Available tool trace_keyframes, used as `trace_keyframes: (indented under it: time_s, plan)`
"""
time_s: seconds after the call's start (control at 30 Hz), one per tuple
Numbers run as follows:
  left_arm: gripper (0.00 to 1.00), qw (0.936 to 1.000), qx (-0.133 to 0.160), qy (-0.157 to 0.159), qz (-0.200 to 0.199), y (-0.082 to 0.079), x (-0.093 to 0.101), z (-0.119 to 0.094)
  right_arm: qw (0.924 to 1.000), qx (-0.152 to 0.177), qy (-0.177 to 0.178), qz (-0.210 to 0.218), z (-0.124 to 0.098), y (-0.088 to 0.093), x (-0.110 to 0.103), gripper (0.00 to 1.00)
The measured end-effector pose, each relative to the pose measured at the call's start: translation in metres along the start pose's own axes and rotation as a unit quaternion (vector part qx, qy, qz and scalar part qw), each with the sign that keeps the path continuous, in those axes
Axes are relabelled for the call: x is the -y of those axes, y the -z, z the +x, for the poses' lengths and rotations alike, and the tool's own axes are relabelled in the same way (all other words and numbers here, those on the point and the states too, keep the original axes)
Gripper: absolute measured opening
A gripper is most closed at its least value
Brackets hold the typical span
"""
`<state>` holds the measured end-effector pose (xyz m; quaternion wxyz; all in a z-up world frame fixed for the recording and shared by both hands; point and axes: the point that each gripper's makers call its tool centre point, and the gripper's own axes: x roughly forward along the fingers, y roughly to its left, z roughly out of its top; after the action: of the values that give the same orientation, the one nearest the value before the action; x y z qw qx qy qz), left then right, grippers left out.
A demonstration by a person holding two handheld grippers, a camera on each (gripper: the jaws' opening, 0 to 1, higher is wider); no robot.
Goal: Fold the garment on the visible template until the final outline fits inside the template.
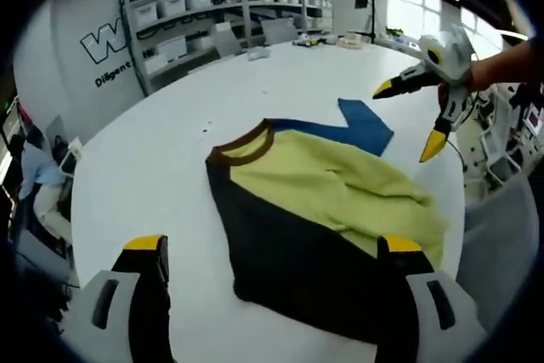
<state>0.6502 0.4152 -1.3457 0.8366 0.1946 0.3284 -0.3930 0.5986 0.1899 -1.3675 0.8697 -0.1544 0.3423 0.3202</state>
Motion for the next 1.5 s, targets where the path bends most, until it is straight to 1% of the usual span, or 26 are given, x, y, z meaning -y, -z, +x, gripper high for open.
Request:
trace_keyframes:
  time_s: [0.07,0.1,0.17,0.23,0.3,0.4,0.53,0.67,0.73,0.9,1.03,1.07,1.23,1.27,1.3,1.33,1.37,1.47,1.5]
  plan:
    - [0.98,1.0000,0.000,0.004,-0.001,0.002,0.004,-0.001,1.0000,-0.002,-0.008,0.004,0.001,0.003,-0.005,0.89]
    - [0.98,0.9999,-0.001,0.011,0.000,0.004,0.010,-0.001,0.9998,-0.007,-0.019,0.006,0.002,0.006,-0.012,0.86]
    - [0.98,0.9999,-0.001,0.013,0.005,0.004,0.014,-0.001,0.9994,-0.013,-0.030,-0.008,0.003,0.010,-0.020,0.78]
    - [0.97,0.9998,0.002,0.016,0.008,0.003,0.017,-0.002,0.9988,-0.018,-0.042,-0.017,0.004,0.014,-0.027,0.72]
    - [0.97,0.9997,0.005,0.021,0.011,0.003,0.023,-0.003,0.9983,-0.027,-0.049,-0.017,0.006,0.019,-0.032,0.69]
    - [0.96,0.9995,0.006,0.027,0.017,0.003,0.029,-0.003,0.9977,-0.032,-0.058,-0.016,0.007,0.022,-0.038,0.64]
    - [0.94,0.9991,0.011,0.040,0.013,0.005,0.037,-0.004,0.9970,-0.035,-0.067,-0.017,0.009,0.026,-0.045,0.57]
    - [0.93,0.9981,0.014,0.057,0.016,0.011,0.049,-0.004,0.9959,-0.034,-0.084,-0.006,0.012,0.031,-0.055,0.49]
    - [0.93,0.9979,0.010,0.061,0.017,0.016,0.054,-0.004,0.9952,-0.039,-0.089,-0.008,0.013,0.035,-0.059,0.46]
    - [0.92,0.9968,0.005,0.075,0.028,0.025,0.063,-0.005,0.9934,-0.048,-0.104,-0.001,0.015,0.043,-0.071,0.42]
    - [0.89,0.9959,0.006,0.086,0.028,0.031,0.070,-0.008,0.9922,-0.050,-0.114,0.003,0.017,0.047,-0.079,0.35]
    - [0.89,0.9957,0.006,0.088,0.029,0.033,0.070,-0.009,0.9922,-0.050,-0.114,0.003,0.017,0.047,-0.080,0.34]
    - [0.85,0.9947,0.012,0.098,0.030,0.038,0.076,-0.014,0.9915,-0.052,-0.119,0.010,0.020,0.052,-0.087,0.36]
    - [0.83,0.9942,0.012,0.101,0.035,0.039,0.078,-0.015,0.9913,-0.053,-0.120,0.010,0.021,0.053,-0.089,0.36]
    - [0.81,0.9933,0.018,0.102,0.051,0.040,0.081,-0.017,0.9912,-0.054,-0.121,0.012,0.022,0.054,-0.090,0.36]
    - [0.78,0.9927,0.024,0.103,0.057,0.039,0.083,-0.019,0.9909,-0.055,-0.122,0.015,0.022,0.055,-0.091,0.37]
    - [0.76,0.9923,0.026,0.108,0.055,0.041,0.087,-0.021,0.9909,-0.054,-0.122,0.016,0.022,0.055,-0.092,0.37]
    - [0.77,0.9908,0.025,0.121,0.056,0.048,0.094,-0.023,0.9906,-0.055,-0.124,0.017,0.023,0.056,-0.094,0.37]
    - [0.76,0.9903,0.024,0.123,0.060,0.049,0.095,-0.023,0.9905,-0.056,-0.124,0.018,0.023,0.057,-0.094,0.36]
